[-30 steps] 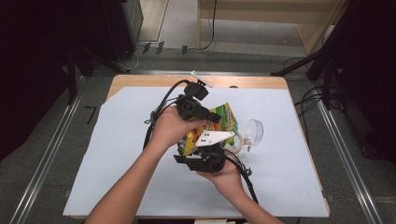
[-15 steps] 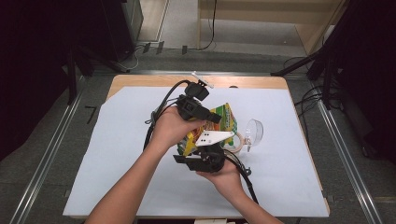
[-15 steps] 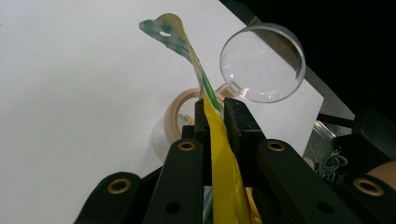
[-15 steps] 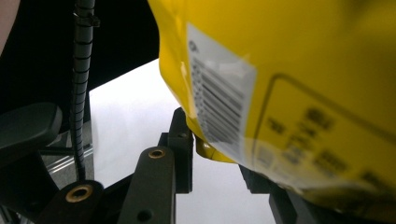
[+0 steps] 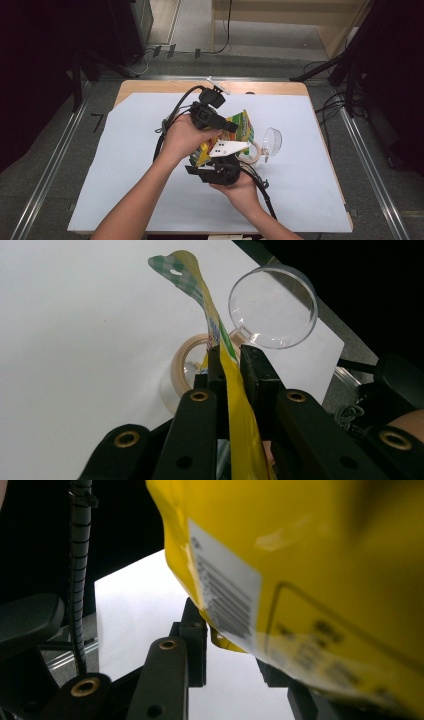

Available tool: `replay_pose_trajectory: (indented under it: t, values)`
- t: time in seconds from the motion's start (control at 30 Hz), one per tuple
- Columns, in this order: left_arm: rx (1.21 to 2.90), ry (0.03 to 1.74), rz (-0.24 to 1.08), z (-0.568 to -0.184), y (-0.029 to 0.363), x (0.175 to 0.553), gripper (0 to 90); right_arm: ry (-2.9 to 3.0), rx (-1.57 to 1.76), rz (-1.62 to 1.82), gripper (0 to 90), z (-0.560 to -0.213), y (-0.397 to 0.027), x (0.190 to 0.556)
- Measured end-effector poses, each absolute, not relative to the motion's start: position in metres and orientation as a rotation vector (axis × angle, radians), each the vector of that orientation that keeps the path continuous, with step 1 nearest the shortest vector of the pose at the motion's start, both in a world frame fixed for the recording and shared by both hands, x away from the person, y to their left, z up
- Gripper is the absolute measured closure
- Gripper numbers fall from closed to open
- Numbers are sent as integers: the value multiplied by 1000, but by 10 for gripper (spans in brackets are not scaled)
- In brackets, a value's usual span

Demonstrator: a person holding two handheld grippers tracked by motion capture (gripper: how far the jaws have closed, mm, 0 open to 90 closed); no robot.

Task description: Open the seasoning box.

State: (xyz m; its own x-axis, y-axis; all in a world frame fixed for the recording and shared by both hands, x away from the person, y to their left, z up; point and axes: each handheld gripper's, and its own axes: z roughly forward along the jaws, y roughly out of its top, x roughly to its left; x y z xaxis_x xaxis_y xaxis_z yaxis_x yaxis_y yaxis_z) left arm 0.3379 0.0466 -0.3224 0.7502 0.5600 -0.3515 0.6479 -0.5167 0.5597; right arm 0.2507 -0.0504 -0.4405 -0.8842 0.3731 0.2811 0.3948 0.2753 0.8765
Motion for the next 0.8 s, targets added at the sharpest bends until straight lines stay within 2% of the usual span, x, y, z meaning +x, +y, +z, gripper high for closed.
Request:
replay_pose_trajectory:
  t: [0.8]
  values:
    - [2262, 907, -181, -322, 42, 340, 842, -2464, -757, -1718, 709, -439, -53, 250]
